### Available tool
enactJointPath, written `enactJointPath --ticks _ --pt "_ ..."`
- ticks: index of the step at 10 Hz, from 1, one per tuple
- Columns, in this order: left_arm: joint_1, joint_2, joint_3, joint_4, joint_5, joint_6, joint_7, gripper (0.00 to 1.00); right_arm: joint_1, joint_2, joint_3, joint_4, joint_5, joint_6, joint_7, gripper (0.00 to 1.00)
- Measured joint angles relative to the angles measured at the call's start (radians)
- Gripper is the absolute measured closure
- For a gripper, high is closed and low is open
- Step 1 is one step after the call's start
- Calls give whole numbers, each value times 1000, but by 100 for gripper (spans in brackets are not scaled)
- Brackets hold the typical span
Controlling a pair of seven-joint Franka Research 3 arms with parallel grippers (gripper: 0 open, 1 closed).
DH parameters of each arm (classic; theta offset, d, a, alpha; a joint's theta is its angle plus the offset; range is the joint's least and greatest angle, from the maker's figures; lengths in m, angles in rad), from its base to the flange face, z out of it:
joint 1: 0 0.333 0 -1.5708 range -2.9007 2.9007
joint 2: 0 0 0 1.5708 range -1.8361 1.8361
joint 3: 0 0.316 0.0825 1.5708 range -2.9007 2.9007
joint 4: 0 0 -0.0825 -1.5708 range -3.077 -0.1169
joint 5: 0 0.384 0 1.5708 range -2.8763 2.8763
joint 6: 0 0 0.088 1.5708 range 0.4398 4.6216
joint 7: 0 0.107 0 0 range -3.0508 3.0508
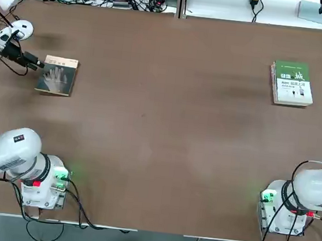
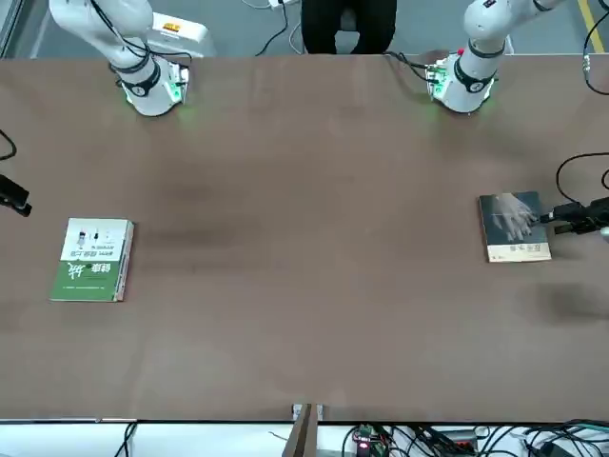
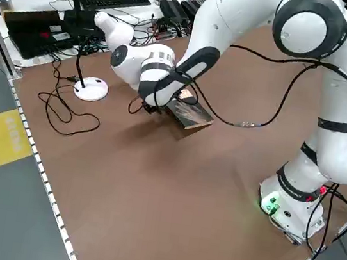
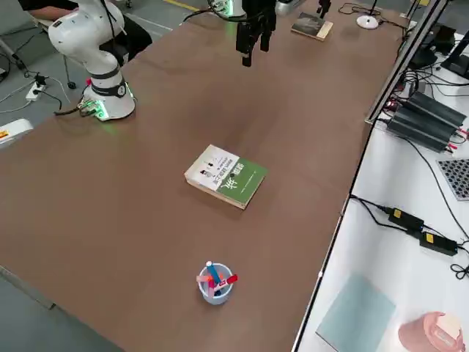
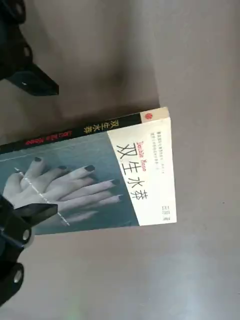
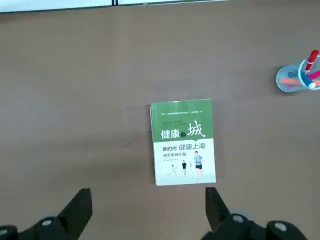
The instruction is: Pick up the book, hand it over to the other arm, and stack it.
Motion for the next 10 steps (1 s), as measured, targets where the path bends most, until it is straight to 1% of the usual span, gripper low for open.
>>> enactJointPath --ticks 10 --pt "-1 44 -7 39 -22 0 8 6 0 3 1 0 0 0 0 0"
